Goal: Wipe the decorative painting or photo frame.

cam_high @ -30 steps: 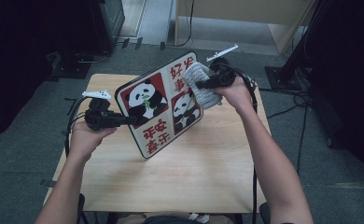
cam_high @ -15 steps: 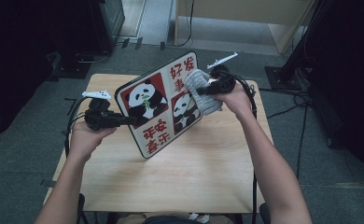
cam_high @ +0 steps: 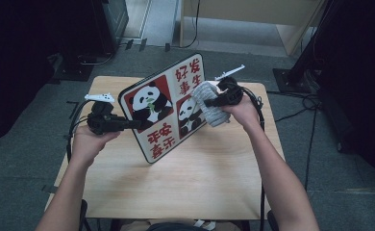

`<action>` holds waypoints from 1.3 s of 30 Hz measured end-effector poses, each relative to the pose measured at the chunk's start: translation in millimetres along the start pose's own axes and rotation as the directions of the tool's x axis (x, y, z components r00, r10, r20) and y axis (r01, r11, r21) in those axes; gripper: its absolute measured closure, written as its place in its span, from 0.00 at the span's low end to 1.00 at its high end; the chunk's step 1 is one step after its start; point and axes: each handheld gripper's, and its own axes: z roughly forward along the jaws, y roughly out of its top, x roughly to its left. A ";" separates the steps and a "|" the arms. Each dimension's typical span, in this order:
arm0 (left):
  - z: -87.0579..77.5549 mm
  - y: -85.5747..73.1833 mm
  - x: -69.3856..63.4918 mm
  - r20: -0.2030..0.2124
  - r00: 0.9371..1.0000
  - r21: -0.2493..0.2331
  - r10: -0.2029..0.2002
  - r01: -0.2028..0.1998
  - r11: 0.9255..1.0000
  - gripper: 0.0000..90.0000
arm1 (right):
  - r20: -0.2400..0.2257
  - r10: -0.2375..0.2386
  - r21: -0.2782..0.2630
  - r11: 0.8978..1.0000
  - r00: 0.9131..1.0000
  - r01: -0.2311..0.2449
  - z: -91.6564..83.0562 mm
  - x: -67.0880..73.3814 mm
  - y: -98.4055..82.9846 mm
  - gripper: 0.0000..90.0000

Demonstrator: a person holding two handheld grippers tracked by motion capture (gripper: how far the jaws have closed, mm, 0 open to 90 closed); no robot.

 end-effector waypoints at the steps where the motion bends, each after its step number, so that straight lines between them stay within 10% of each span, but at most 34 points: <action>1: 0.0 0.0 0.0 0.000 1.000 0.000 0.000 0.000 1.000 0.85 | 0.000 0.002 0.000 1.000 1.000 -0.002 1.1 -0.3 -1.1 0.74; 39: -0.1 -0.1 0.3 0.005 1.000 0.000 0.003 -0.003 1.000 0.85 | -0.022 0.092 0.075 0.993 0.995 -0.090 49.8 -8.5 -57.7 0.74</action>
